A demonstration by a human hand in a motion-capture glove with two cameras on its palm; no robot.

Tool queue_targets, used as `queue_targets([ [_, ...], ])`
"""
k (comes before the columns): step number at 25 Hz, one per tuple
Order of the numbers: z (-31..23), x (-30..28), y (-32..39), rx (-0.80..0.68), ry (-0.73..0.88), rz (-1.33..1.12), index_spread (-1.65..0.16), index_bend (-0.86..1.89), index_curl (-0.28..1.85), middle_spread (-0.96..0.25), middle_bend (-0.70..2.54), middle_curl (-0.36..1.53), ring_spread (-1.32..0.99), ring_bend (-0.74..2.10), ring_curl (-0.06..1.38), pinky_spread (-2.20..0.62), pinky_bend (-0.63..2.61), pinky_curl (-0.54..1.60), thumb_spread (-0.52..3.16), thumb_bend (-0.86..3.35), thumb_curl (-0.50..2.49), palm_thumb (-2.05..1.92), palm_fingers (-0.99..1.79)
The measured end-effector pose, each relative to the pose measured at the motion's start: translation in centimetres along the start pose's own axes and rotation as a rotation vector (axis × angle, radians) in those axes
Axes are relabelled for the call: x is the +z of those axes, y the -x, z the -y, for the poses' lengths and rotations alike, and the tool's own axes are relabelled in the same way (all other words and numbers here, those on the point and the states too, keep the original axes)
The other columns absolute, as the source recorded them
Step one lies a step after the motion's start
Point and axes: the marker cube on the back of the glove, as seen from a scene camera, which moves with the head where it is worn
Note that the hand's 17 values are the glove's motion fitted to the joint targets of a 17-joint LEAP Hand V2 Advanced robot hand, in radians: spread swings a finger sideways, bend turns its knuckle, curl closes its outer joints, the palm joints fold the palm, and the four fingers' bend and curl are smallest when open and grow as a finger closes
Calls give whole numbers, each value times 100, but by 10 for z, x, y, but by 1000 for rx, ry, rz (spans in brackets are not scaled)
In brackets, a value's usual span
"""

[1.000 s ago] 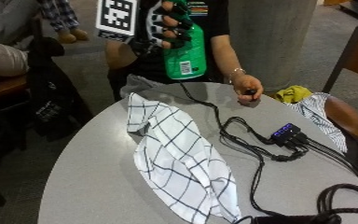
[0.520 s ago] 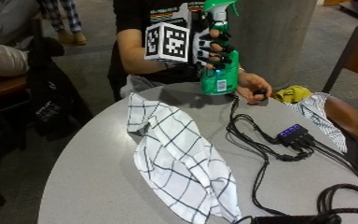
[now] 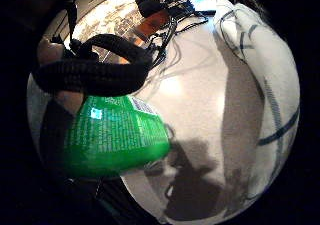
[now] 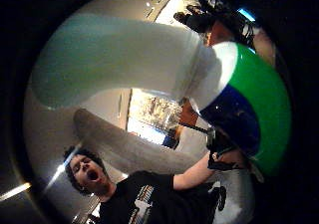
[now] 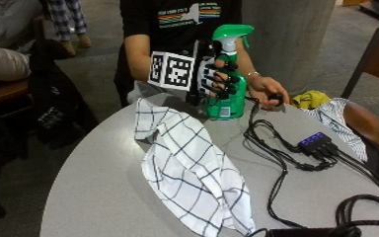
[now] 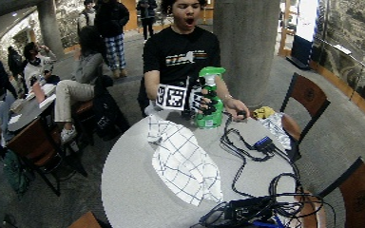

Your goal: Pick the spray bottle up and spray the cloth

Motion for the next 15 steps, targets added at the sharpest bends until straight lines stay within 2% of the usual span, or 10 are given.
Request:
queue_targets([
  [3, -10, -2, 0, -10, 9, -23, -24, 3, 27, -5, 23, 46, -5, 43, 40, 3, 49, 33, 78, -6, 57, 90, 98],
  [5, -22, -9, 1, -29, 0, -31, -28, -7, 22, -4, 24, 47, -4, 41, 40, 6, 53, 36, 80, -6, 55, 86, 74],
  [7, -36, -22, 4, -46, -22, -64, -30, -3, 22, -3, 23, 47, -2, 40, 42, 8, 59, 38, 82, -6, 53, 83, 63],
  [15, -88, -87, -13, -7, -124, -426, -33, 13, 21, -3, 27, 46, 0, 37, 36, 13, 48, 32, 93, -2, 49, 81, 67],
])
